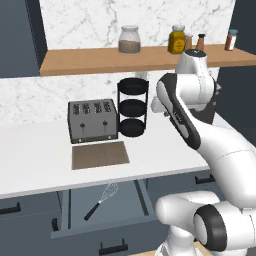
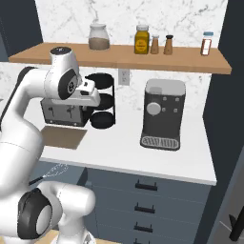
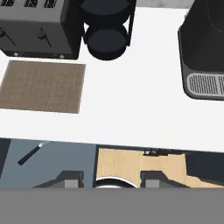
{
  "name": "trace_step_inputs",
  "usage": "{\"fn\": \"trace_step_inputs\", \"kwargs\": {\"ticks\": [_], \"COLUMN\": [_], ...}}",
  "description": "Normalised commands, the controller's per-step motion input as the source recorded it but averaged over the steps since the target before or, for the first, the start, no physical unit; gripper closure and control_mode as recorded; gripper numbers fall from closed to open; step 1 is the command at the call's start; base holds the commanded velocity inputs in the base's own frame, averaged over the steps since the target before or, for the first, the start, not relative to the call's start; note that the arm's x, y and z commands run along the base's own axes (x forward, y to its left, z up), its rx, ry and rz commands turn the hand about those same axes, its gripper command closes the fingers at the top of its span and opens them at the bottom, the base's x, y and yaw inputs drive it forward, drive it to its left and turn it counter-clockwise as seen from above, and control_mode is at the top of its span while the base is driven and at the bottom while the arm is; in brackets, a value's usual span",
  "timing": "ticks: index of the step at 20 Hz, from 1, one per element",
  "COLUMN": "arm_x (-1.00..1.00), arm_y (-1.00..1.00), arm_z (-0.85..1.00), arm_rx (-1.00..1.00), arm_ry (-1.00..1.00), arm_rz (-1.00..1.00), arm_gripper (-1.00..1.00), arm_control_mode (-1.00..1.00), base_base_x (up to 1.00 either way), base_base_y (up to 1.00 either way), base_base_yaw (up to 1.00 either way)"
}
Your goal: Pick the whisk from the drawer and place it on the counter.
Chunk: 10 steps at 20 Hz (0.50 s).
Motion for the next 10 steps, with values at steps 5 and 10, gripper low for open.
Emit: {"fn": "trace_step_inputs", "kwargs": {"ticks": [5,10], "arm_x": [-0.23,-0.23], "arm_y": [-0.15,-0.23], "arm_z": [-0.07,-0.28], "arm_rx": [0.0,-0.01], "arm_ry": [0.0,0.03], "arm_rz": [0.0,0.0], "arm_gripper": [-1.0,-1.0], "arm_control_mode": [-1.0,-1.0], "base_base_x": [0.0,0.0], "base_base_y": [0.0,0.0], "base_base_yaw": [0.0,0.0]}}
